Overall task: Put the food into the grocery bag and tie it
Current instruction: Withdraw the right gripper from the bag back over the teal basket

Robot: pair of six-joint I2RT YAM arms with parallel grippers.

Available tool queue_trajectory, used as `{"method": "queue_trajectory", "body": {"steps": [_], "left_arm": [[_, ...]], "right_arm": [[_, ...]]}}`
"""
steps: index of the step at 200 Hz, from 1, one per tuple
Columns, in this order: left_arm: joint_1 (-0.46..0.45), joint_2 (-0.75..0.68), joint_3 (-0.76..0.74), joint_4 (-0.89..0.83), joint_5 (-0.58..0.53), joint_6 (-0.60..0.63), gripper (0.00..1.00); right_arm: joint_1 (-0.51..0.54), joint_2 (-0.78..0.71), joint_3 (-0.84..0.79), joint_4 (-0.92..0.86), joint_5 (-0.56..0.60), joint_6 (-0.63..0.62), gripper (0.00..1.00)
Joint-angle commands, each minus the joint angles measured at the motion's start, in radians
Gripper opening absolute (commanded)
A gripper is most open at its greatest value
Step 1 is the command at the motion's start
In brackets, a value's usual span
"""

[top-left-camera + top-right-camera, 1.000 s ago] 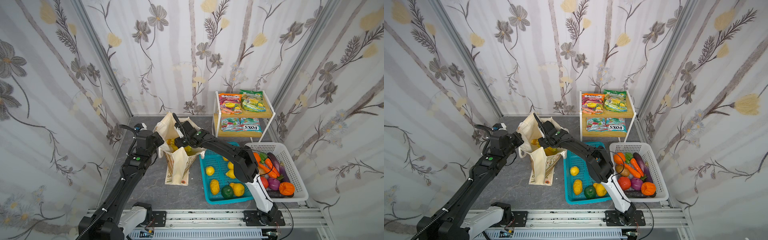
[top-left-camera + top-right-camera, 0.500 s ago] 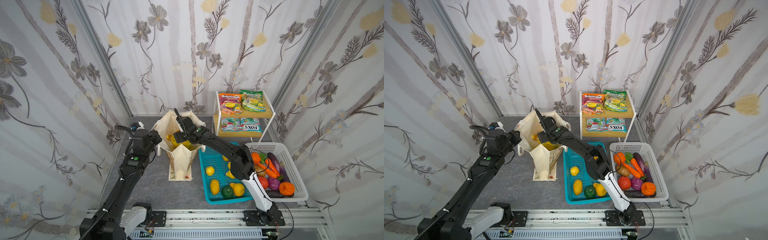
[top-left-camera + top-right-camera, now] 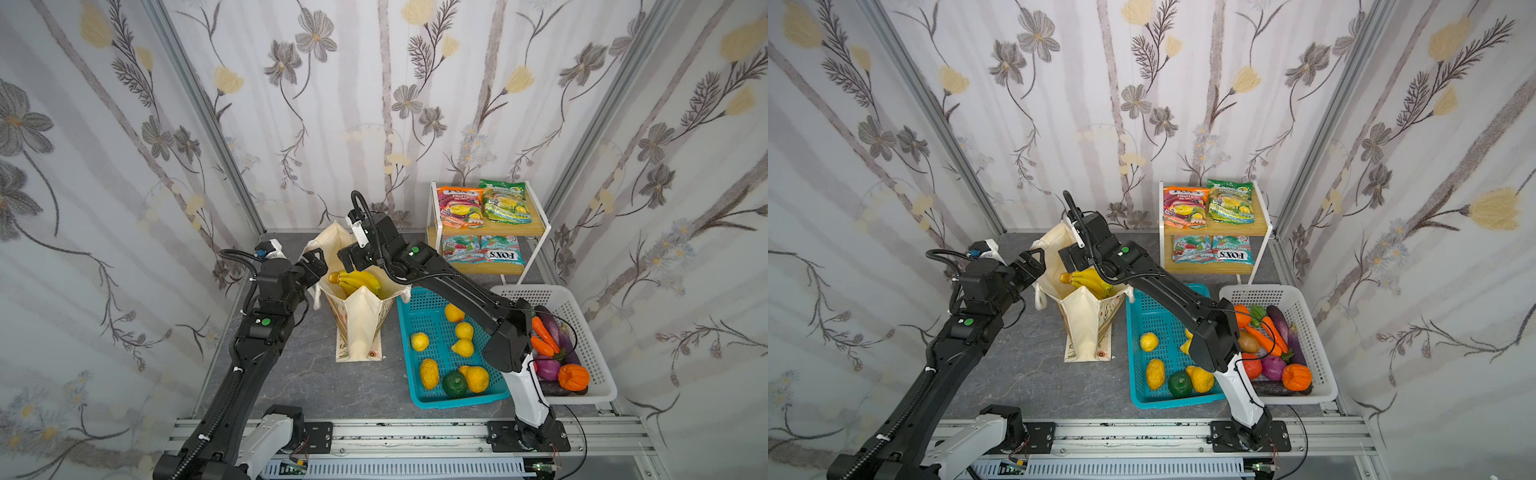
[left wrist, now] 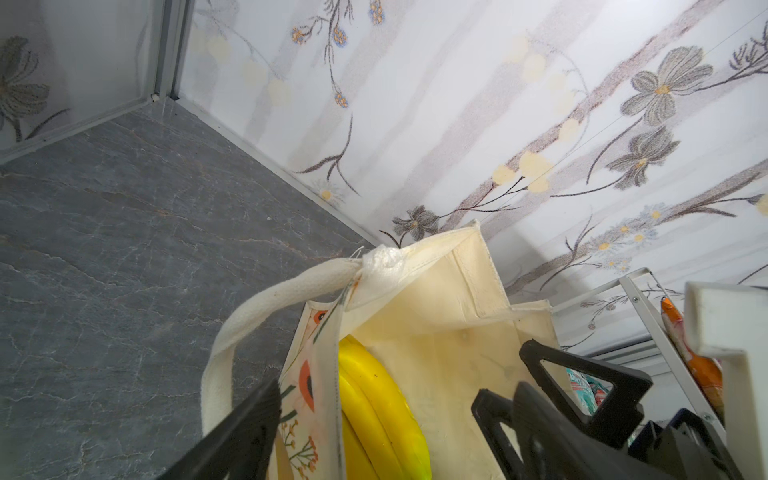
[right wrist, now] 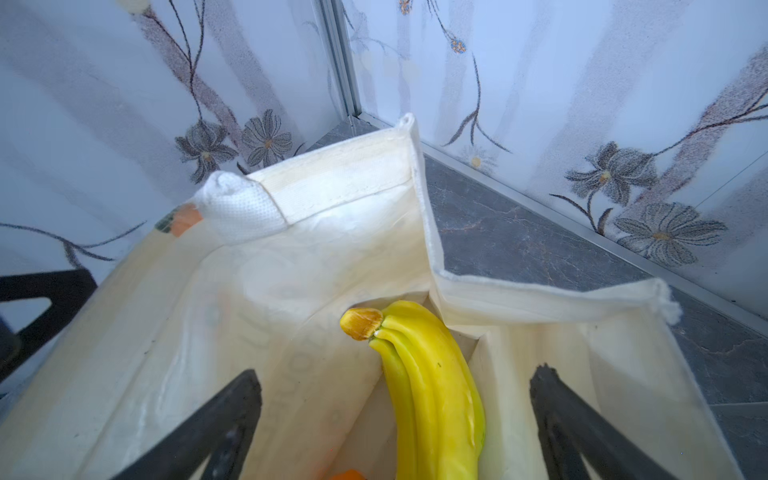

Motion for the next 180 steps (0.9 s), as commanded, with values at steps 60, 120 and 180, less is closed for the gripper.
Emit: {"method": "queue_trajectory", "body": {"steps": [60,120,180], "left_arm": [[0.003,-0.113,0.138,-0.205,0.3,0.124,1.0],[-0.14,-0.235,0.033,-0.371,0.279,0.189,1.0],[-0.222,-0.348,-0.046,-0.432,0.329,0.218,1.0]], "right_arm": [[0.017,-0.303,-0.128,-0.05,0.052,-0.017,1.0],[0.01,-0.783,-0.778,0.143,0.072,0.029,1.0],[-0.023,-1.072,-1.298,0.211,0.012,0.19,1.0]]}}
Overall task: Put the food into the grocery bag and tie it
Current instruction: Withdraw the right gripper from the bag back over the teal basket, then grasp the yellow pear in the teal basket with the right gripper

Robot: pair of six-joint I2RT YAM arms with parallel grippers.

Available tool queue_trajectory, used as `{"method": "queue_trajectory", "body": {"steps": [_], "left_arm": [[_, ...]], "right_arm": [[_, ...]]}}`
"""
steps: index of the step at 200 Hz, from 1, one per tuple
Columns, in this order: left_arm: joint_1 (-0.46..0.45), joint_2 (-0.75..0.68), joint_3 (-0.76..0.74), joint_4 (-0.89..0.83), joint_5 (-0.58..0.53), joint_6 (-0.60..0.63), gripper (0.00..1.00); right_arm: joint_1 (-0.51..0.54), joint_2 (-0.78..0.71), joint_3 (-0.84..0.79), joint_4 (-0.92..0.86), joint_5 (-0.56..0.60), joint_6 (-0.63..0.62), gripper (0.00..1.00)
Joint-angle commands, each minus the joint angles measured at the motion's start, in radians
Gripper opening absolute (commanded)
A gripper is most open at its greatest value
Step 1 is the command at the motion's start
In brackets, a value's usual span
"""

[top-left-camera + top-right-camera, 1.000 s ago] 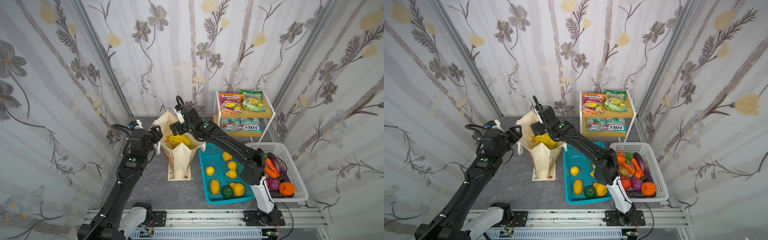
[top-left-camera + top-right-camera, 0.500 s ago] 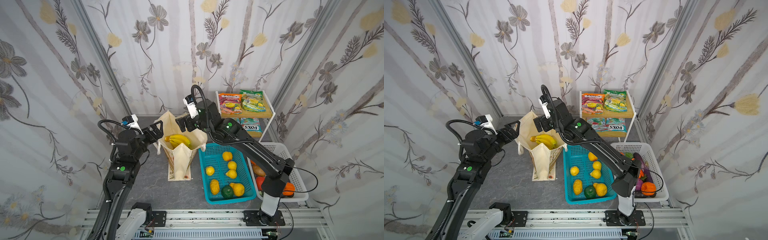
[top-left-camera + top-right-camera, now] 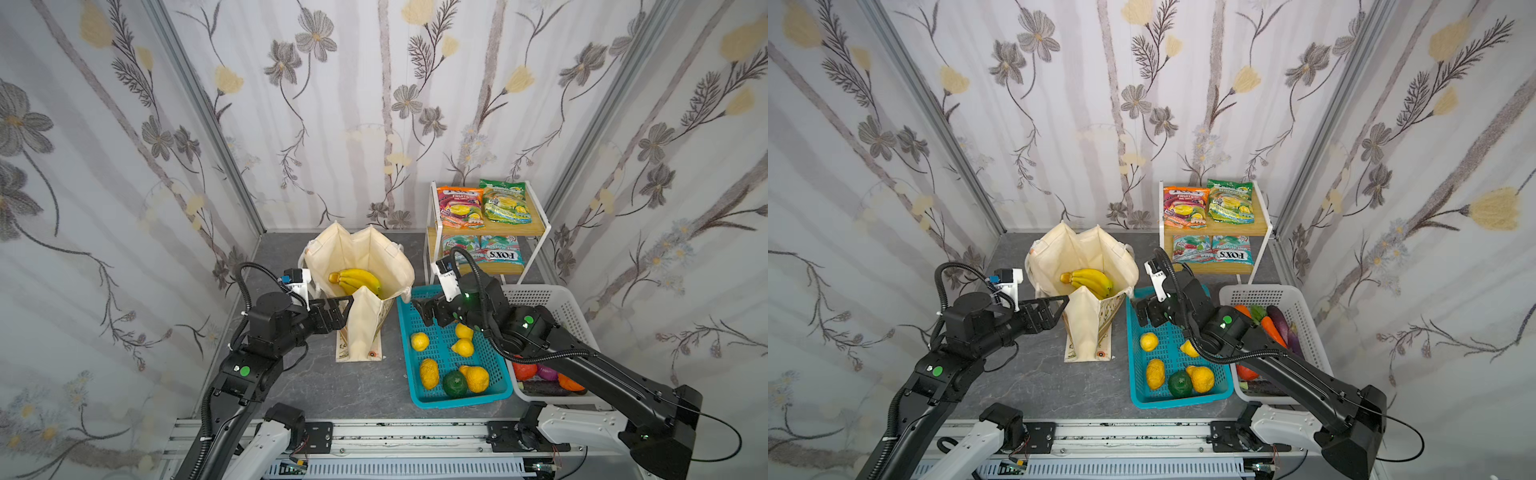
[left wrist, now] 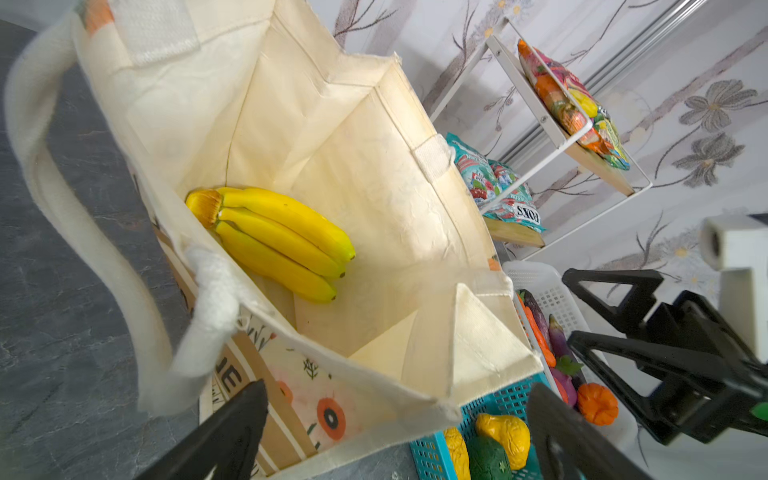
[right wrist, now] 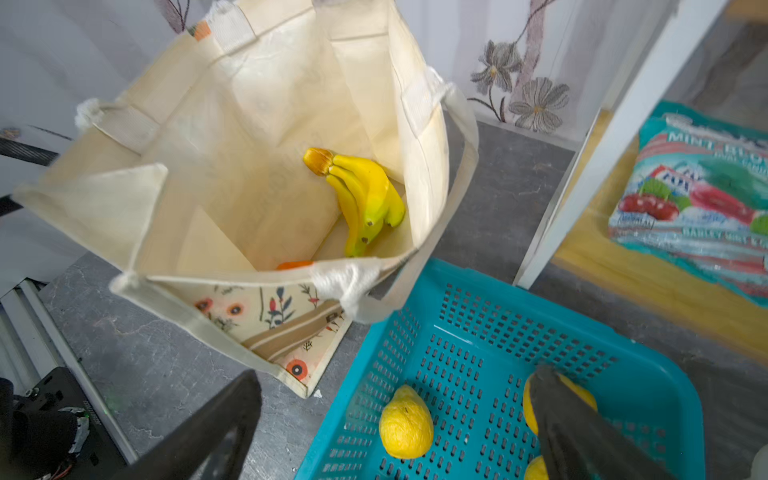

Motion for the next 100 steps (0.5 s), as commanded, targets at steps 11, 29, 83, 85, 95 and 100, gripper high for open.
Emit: {"method": "queue_trajectory", "body": {"steps": [11,29,83,85,95,100], "left_arm": [[-0.028,-0.025,-0.012,-0.04,0.041,0.049,1.0],[-0.048,-0.022,-0.029,-0.057,0.097,0.064,1.0],[-0.101,-0.081,-0.093,-0.096,0.078,0.032,0.99],[-0.102,-0.079,-0.095,-0.096,0.077,0.029,0.99],[-0.108,-0.073,-0.113,-0.097,0.068,0.007,0.99],[-0.113,-0.071,-0.123,-0.095,0.055,-0.007,0.99]], "right_arm": [[-0.011,-0.051,-0.187,0.122,-0.067,0.119,1.0],[-0.012,-0.03,-0.266,0.183,-0.093,0.149,1.0],[-0.017,0.171,-0.335,0.326,-0.165,0.182,0.96],[-0.017,0.18,-0.337,0.33,-0.163,0.184,0.96],[-0.017,0.222,-0.334,0.341,-0.148,0.191,0.94],[-0.017,0.24,-0.333,0.344,-0.138,0.191,0.94]]}}
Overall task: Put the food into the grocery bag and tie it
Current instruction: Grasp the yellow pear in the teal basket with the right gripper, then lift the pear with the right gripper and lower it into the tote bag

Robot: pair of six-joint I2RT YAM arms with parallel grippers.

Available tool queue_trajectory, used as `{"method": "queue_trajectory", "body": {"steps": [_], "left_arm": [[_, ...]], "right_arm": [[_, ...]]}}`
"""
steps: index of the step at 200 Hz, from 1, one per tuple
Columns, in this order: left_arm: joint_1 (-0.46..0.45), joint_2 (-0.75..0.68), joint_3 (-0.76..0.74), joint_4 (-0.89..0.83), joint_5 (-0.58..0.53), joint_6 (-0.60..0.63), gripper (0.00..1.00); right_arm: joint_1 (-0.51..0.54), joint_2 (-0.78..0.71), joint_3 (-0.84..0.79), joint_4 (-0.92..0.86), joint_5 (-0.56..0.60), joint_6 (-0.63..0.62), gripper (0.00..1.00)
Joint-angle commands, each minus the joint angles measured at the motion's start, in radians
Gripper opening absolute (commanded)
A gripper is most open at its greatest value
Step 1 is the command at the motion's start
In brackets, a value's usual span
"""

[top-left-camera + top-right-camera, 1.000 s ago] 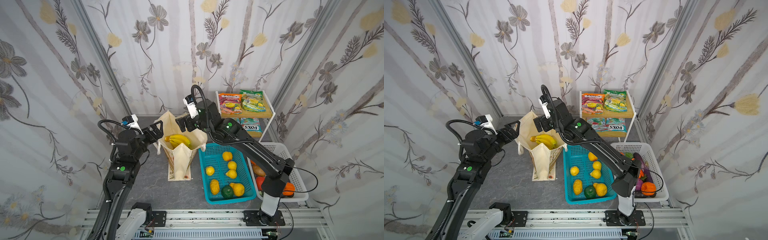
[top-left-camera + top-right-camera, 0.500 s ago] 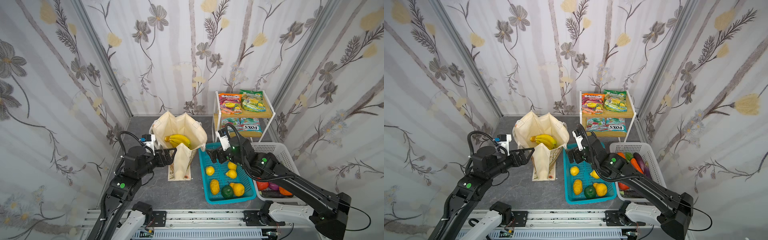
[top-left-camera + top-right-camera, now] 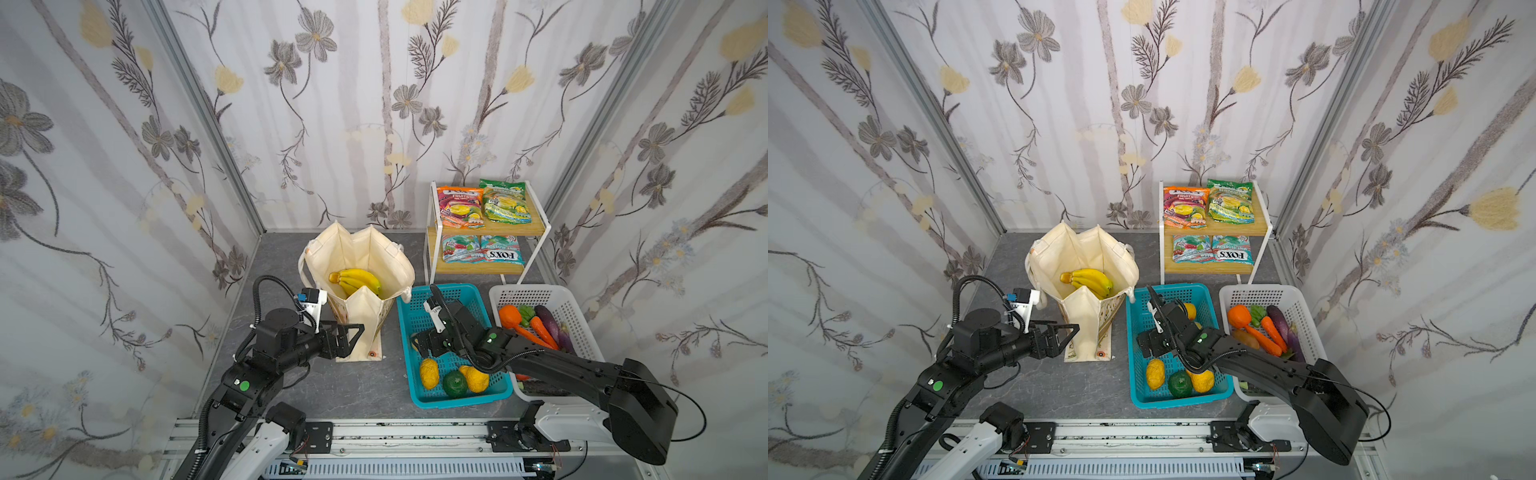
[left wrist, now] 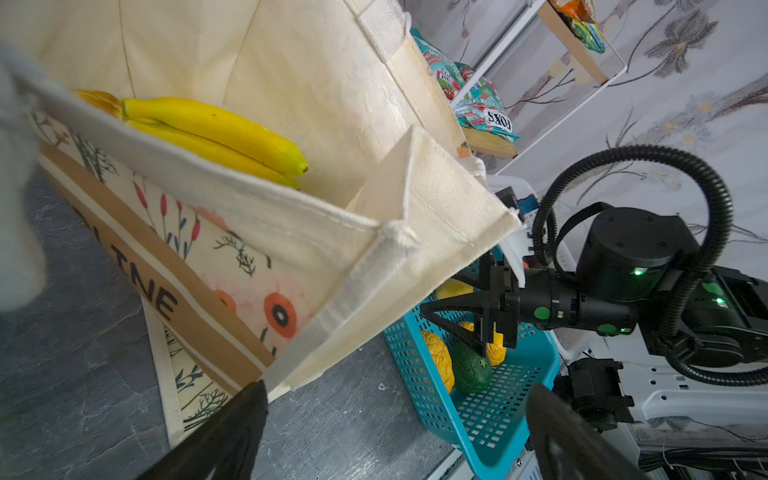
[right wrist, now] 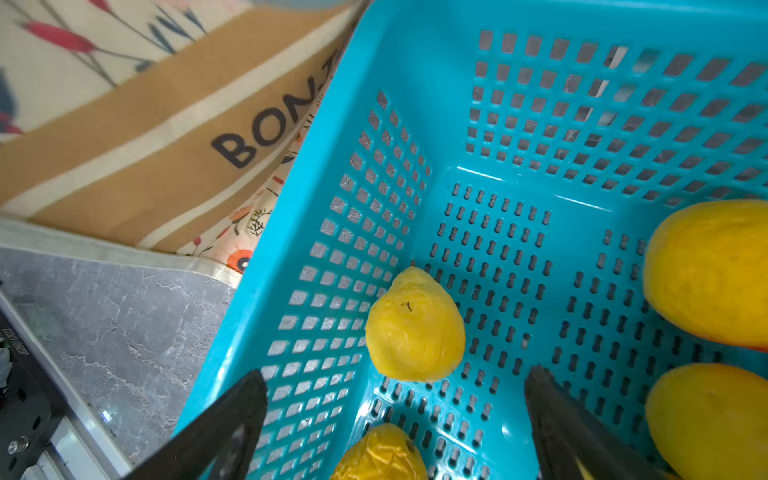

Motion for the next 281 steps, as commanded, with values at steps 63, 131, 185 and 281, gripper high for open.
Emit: {"method": "queue_trajectory", "body": {"steps": [63,131,185,281], "left_arm": [[-0.062,0.04,-0.056,-0.012,-0.133,-0.104,0.98],[-0.077,0.041,-0.047,-0.009,-0.18,-0.102,0.98],[-0.077,0.042,-0.05,-0.009,-0.218,-0.114,0.99],[-0.075,-0.115,0.081,0.031,-0.352,-0.17,1.0]], "right_arm": [[0.0,0.22,-0.018,0.201,-0.016,0.06,0.71],[0.0,0.278,-0.062,0.268,0.021,0.094,0.73],[0.0,0.242,-0.098,0.292,0.066,0.11,0.64],[-0.029,-0.044,-0.062,0.186,0.085,0.082,0.61]]}}
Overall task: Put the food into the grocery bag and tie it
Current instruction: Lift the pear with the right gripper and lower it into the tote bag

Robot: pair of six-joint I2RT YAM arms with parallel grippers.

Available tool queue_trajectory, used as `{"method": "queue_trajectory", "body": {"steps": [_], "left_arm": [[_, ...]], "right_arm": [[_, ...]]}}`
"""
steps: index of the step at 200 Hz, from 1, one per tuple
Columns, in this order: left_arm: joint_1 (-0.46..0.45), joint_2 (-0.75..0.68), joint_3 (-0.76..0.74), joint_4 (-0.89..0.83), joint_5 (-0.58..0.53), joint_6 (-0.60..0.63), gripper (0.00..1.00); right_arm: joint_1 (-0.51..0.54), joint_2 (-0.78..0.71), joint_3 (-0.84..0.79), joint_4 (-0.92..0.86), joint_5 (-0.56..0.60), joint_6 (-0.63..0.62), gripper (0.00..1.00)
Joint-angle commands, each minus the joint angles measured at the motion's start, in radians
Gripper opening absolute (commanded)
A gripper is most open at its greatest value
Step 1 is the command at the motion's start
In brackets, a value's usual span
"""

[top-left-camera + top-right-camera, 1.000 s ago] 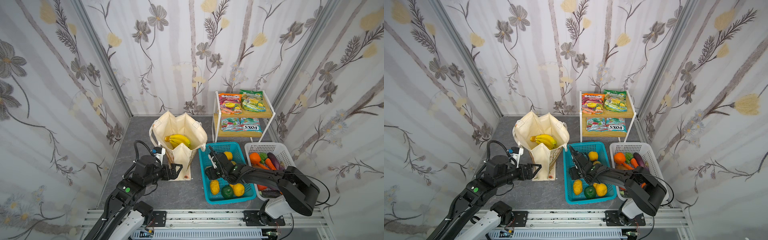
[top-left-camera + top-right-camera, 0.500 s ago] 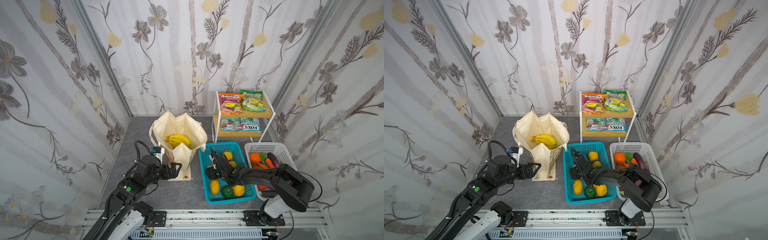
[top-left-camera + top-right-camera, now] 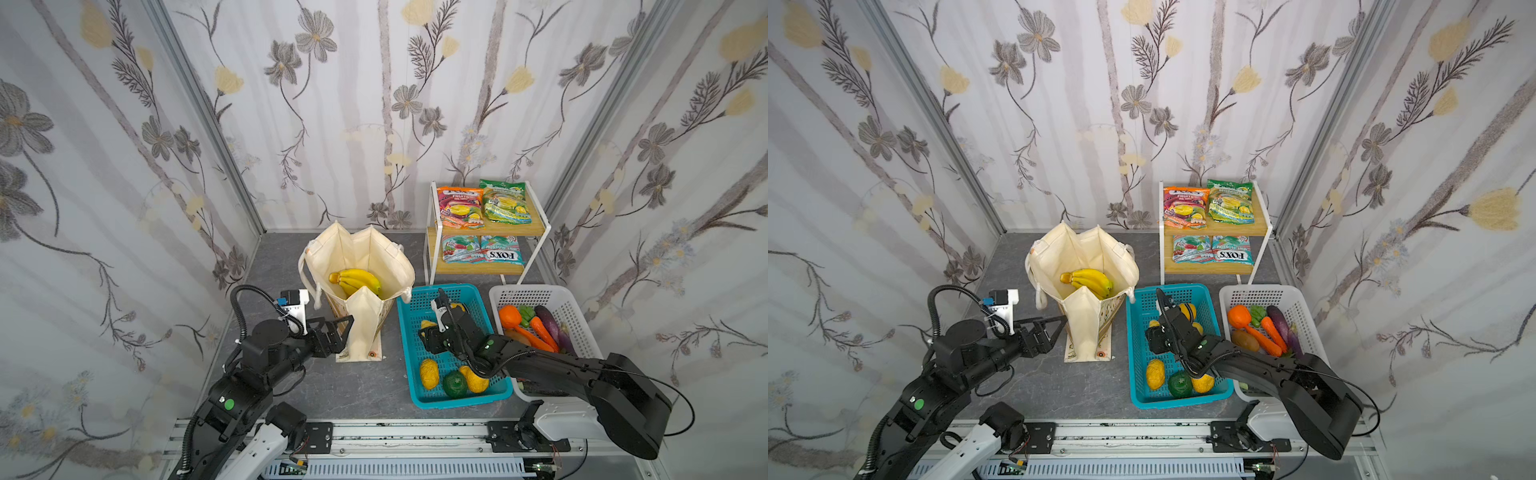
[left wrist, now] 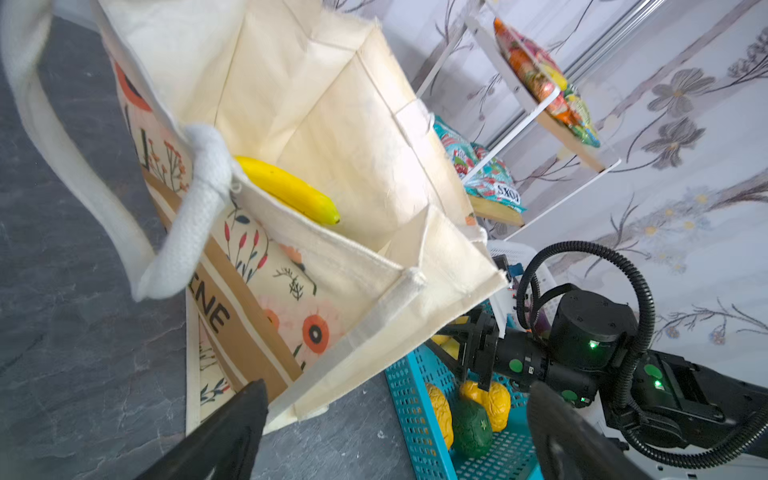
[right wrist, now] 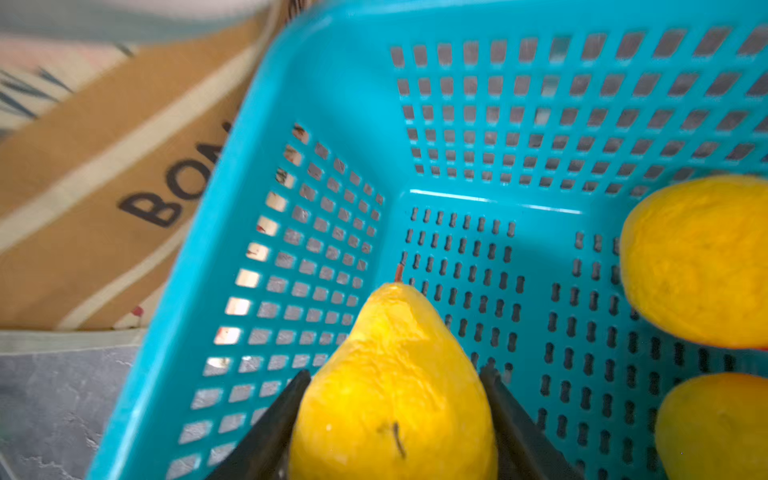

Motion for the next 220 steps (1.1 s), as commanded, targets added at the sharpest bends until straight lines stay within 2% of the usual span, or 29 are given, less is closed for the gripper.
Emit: {"method": "queue_trajectory", "body": {"steps": [1,30,64,92,124,147,165,179,186,202,220], "left_arm": [[0.001,-0.012,0.033,0.03,-0.094,-0.037,1.0],[0.001,0.004,0.078,0.033,-0.172,-0.044,1.0],[0.001,0.033,0.124,0.054,-0.363,-0.043,1.0],[0.001,0.094,0.152,0.103,-0.362,-0.038,1.0],[0.002,0.173,0.19,0.116,-0.417,0.016,1.0],[0.007,0.24,0.203,0.131,-0.464,0.069,1.0],[0.021,0.287,0.207,0.154,-0.472,0.119,0.99],[0.043,0.33,0.209,0.156,-0.491,0.177,0.82],[0.061,0.353,0.207,0.155,-0.499,0.2,0.79],[0.121,0.399,0.202,0.157,-0.457,0.212,0.82],[0.19,0.43,0.191,0.166,-0.373,0.196,0.81]], "right_arm": [[0.0,-0.046,0.048,-0.038,0.015,-0.02,0.61],[-0.001,-0.139,0.124,-0.121,0.059,-0.058,0.59],[-0.001,-0.211,0.252,-0.136,0.065,-0.138,0.59],[-0.001,-0.183,0.401,-0.14,0.05,-0.176,0.59],[-0.001,-0.041,0.608,-0.2,-0.039,-0.254,0.6],[-0.001,0.116,0.798,-0.277,-0.155,-0.305,0.59],[-0.001,0.245,0.914,-0.309,-0.191,-0.318,0.58],[-0.001,0.328,0.998,-0.337,-0.228,-0.318,0.57],[-0.001,0.366,1.036,-0.351,-0.268,-0.326,0.57],[-0.001,0.453,1.126,-0.388,-0.334,-0.347,0.57],[0.005,0.546,1.246,-0.476,-0.336,-0.381,0.57]]}}
